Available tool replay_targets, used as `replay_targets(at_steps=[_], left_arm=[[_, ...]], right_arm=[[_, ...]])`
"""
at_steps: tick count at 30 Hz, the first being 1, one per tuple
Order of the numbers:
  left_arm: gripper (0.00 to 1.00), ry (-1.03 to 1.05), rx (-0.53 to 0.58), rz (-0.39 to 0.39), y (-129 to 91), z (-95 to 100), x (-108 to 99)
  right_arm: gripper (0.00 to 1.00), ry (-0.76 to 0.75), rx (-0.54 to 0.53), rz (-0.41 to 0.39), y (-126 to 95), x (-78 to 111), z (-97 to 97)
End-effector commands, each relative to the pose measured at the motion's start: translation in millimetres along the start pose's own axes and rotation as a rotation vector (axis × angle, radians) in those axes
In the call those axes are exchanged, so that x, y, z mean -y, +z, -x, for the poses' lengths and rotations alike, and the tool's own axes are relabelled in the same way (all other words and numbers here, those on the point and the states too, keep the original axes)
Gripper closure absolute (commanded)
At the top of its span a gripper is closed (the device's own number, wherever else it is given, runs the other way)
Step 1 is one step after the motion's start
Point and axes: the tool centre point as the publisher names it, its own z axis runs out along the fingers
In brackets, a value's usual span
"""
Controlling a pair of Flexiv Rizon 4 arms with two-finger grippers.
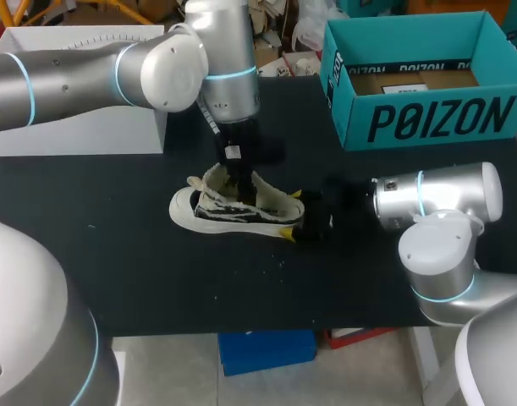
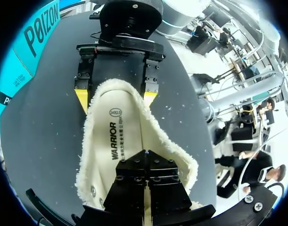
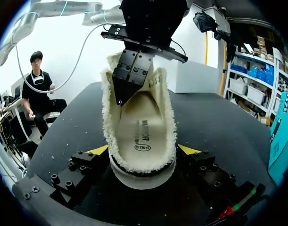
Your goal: Take the shoe out of the shoebox, open the shoe tongue, remove and reinsert the insole, then place the shoe into the shoebox
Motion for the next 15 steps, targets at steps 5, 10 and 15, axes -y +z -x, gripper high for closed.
replay_targets(at_steps=[5,10,15], left_arm=[[1.00,-0.012,-0.003,0.016,14.4,2.0,0.8],[1.00,-0.026,-0.008,0.023,19.6,1.3,-0.8],[1.00,-0.036,-0.015,0.033,23.3,2.1,-1.4]], right_arm=[[1.00,0.002,0.001,-0.003,0.9,0.7,1.5],[1.00,0.002,0.001,-0.003,0.9,0.7,1.5],[1.00,0.002,0.001,-0.003,0.9,0.7,1.5]])
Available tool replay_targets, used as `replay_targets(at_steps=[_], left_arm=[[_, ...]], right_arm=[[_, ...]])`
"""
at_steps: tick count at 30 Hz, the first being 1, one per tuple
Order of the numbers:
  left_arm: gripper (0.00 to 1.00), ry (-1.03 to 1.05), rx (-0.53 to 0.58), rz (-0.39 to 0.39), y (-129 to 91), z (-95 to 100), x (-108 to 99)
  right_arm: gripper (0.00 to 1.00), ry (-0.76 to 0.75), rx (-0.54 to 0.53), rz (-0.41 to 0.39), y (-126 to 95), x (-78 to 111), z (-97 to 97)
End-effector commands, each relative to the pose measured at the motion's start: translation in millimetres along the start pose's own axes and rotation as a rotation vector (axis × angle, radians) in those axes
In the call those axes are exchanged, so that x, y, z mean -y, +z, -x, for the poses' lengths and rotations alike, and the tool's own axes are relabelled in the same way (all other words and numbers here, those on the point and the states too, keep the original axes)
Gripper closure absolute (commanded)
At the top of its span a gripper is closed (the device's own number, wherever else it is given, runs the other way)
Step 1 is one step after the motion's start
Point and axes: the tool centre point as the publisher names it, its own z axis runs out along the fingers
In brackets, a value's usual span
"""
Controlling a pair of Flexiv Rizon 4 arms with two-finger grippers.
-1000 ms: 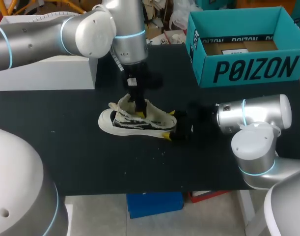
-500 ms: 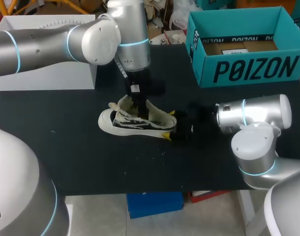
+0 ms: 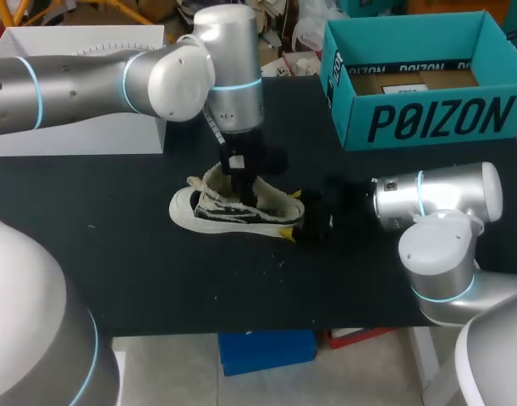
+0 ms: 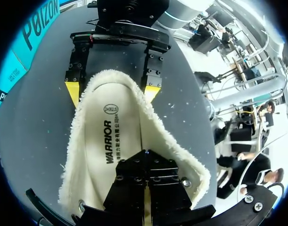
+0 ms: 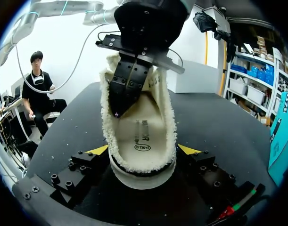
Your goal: Take the shoe out of the shoebox, open the shoe tongue, remove and reinsert the insole, then place the shoe into the shoebox
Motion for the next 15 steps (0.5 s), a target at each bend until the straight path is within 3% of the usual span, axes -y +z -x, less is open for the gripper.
replay_targets(at_steps=[1,8,10,15], left_arm=[[1.00,-0.004,-0.004,0.008,5.3,2.5,1.1],[1.00,-0.018,0.006,0.022,6.1,3.1,-0.2],[0.85,-0.028,0.020,0.040,7.5,4.0,-0.2],[0.75,-0.070,0.082,0.104,12.0,3.8,1.6]], right_arm=[[1.00,0.002,0.001,-0.003,0.9,0.7,1.6],[1.00,0.002,0.001,-0.003,0.9,0.7,1.6],[1.00,0.002,0.001,-0.003,0.9,0.7,1.6],[1.00,0.002,0.001,-0.003,0.9,0.7,1.6]])
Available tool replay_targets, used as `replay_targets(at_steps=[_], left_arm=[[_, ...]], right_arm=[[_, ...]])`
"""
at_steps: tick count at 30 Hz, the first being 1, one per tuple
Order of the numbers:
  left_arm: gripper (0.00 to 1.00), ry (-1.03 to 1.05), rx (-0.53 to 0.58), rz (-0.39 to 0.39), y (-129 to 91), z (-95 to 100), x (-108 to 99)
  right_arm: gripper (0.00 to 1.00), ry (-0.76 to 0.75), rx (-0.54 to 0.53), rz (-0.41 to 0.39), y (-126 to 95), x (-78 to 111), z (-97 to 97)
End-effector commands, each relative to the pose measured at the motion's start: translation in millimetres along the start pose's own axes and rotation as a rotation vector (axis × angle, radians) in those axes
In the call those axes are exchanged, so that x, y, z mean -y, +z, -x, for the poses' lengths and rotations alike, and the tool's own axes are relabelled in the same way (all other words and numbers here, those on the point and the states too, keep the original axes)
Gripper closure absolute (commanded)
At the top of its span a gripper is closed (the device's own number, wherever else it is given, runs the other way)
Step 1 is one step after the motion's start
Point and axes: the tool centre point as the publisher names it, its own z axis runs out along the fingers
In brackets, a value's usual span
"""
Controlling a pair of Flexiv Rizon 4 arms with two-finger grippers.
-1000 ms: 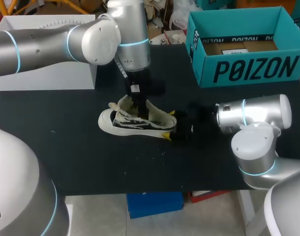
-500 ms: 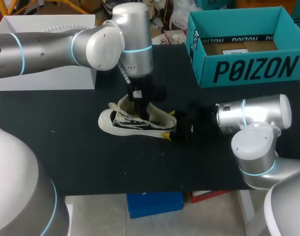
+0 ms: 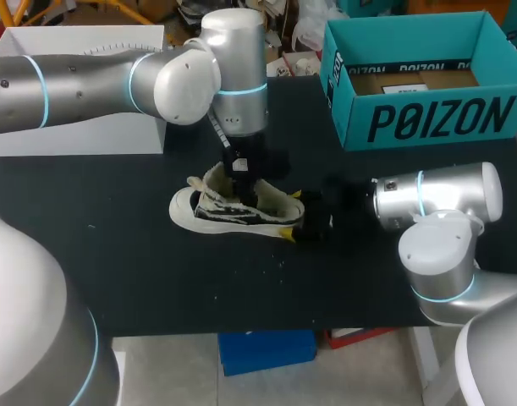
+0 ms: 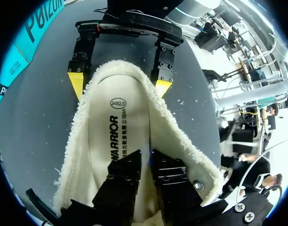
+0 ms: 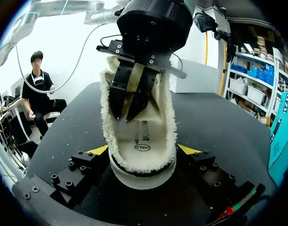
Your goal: Take the shoe out of the shoebox, open the shoe tongue, remove and reinsert the insole, then place the shoe into the shoebox
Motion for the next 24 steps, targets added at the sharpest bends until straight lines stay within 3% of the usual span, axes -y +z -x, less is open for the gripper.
replay_targets(at_steps=[1,11,24], left_arm=[[0.75,-0.029,0.060,0.052,5.1,-6.6,6.5],[0.73,-0.062,0.150,0.090,7.2,-4.2,4.8],[0.73,-0.083,0.437,0.224,20.1,9.0,-6.1]], right_arm=[[1.00,0.002,0.001,-0.003,0.9,0.5,1.7],[1.00,0.002,0.001,-0.003,0.9,0.5,1.7],[1.00,0.002,0.001,-0.003,0.9,0.5,1.7]])
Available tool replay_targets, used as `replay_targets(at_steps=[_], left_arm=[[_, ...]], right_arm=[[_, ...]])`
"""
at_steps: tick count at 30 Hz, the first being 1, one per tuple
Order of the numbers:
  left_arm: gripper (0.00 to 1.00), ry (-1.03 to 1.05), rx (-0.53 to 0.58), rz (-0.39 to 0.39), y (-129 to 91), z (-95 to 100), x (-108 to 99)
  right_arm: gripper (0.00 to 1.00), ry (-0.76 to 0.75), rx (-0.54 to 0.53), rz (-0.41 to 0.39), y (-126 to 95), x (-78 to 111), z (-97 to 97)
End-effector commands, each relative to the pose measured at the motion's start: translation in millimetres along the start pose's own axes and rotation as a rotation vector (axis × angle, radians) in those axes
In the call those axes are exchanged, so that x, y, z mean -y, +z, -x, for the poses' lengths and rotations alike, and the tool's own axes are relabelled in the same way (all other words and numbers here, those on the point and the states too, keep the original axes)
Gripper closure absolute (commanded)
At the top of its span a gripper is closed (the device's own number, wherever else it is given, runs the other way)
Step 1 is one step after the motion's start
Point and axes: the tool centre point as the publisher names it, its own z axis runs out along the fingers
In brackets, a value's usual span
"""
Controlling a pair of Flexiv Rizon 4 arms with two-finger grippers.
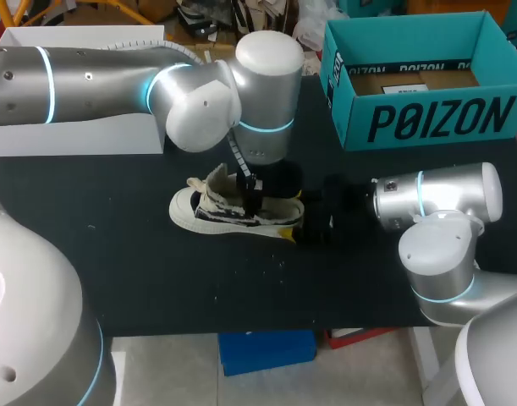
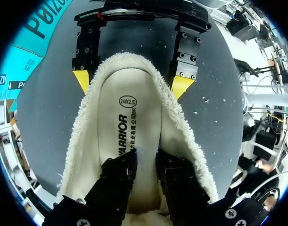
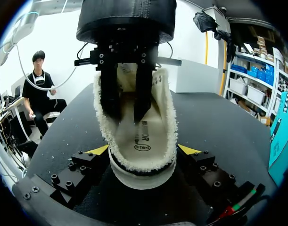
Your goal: Take the shoe out of the shoebox, open the shoe tongue, remove and reinsert the insole, then place the shoe into the shoebox
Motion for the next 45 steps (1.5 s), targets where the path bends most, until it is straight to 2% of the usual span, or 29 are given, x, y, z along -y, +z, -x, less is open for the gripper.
replay_targets(at_steps=[1,7,17,28,32,37,38,39,45], left_arm=[[0.73,0.001,0.142,0.021,18.6,-5.0,-1.4],[0.71,0.016,0.267,0.034,29.0,1.1,-5.6],[0.69,-0.008,0.390,0.061,38.3,20.1,-15.4],[0.75,-0.029,0.464,0.020,44.7,42.2,-14.1],[0.74,-0.015,0.459,0.008,49.4,48.7,-12.0],[0.84,0.020,0.440,0.023,55.8,50.2,-9.2],[0.89,0.025,0.432,0.025,57.1,50.8,-8.8],[0.99,0.028,0.425,0.025,57.7,51.2,-8.6],[1.00,0.080,0.337,-0.007,50.5,47.9,-4.1]], right_arm=[[1.00,0.002,0.001,-0.003,0.6,0.1,1.8],[1.00,0.002,0.001,-0.003,0.6,0.1,1.8],[1.00,0.002,0.001,-0.003,0.6,0.1,1.8],[1.00,0.002,0.001,-0.003,0.6,0.1,1.8],[1.00,0.002,0.001,-0.003,0.6,0.1,1.8],[1.00,0.002,0.001,-0.003,0.6,0.1,1.8],[1.00,0.002,0.001,-0.003,0.6,0.1,1.8],[1.00,0.002,0.001,-0.003,0.6,0.1,1.8],[1.00,0.002,0.001,-0.003,0.6,0.1,1.8]])
